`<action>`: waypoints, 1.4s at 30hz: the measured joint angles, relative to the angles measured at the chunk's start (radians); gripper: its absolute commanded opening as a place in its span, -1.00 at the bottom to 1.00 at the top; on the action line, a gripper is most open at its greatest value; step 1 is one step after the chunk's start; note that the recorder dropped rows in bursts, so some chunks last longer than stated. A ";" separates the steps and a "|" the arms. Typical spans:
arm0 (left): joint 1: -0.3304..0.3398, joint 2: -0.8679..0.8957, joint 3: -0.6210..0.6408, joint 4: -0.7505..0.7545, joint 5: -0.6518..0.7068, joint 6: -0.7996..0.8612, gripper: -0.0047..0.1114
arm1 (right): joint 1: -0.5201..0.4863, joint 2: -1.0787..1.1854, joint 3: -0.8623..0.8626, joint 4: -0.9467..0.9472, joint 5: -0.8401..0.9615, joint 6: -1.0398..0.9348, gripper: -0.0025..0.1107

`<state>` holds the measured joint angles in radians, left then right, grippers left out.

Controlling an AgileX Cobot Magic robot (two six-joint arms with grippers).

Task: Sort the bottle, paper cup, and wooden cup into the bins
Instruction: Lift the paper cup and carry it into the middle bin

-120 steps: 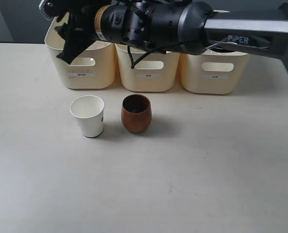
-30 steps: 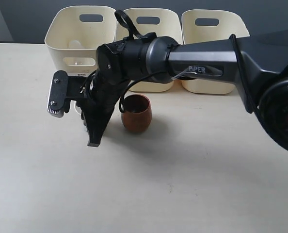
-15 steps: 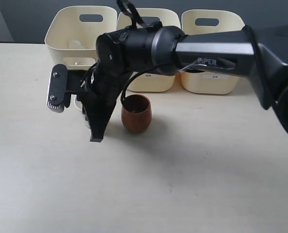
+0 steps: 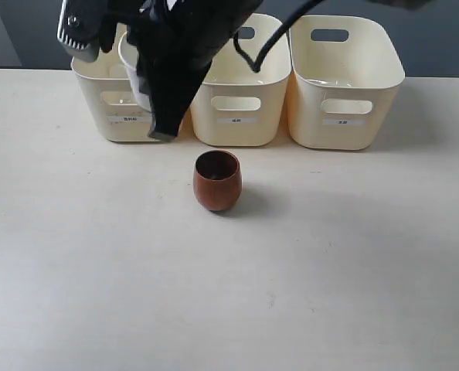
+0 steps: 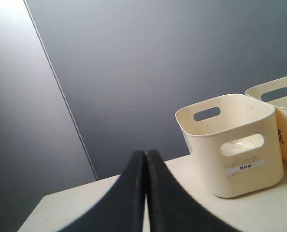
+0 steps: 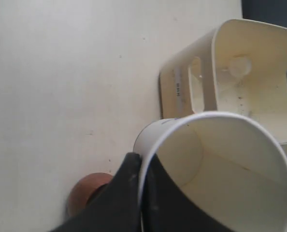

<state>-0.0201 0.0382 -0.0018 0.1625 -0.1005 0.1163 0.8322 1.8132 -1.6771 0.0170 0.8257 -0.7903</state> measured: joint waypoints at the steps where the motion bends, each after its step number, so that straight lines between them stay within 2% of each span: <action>1: 0.000 0.000 0.000 0.000 0.000 0.000 -0.92 | 0.000 -0.011 0.000 -0.017 0.000 0.011 -0.97; 8: 0.000 0.000 0.000 0.000 0.000 0.000 -0.92 | -0.019 -0.030 0.000 -0.192 -0.035 0.161 -0.97; 20: 0.000 0.000 0.000 0.000 0.000 0.000 -0.92 | -0.178 -0.030 0.047 -0.242 -0.248 0.389 -0.97; 28: 0.000 0.000 0.000 0.000 0.000 0.000 -0.92 | -0.264 -0.016 0.187 -0.245 -0.557 0.522 -0.97; 36: 0.000 0.000 0.000 0.000 0.000 0.000 -0.92 | -0.337 0.099 0.202 -0.246 -0.674 0.599 -0.97; 42: 0.000 0.000 0.000 0.000 0.000 0.000 -0.92 | -0.384 0.183 0.204 -0.163 -0.803 0.651 -0.97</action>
<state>-0.0201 0.0382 -0.0018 0.1625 -0.1005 0.1163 0.4487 1.9964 -1.4731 -0.1455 0.0226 -0.1391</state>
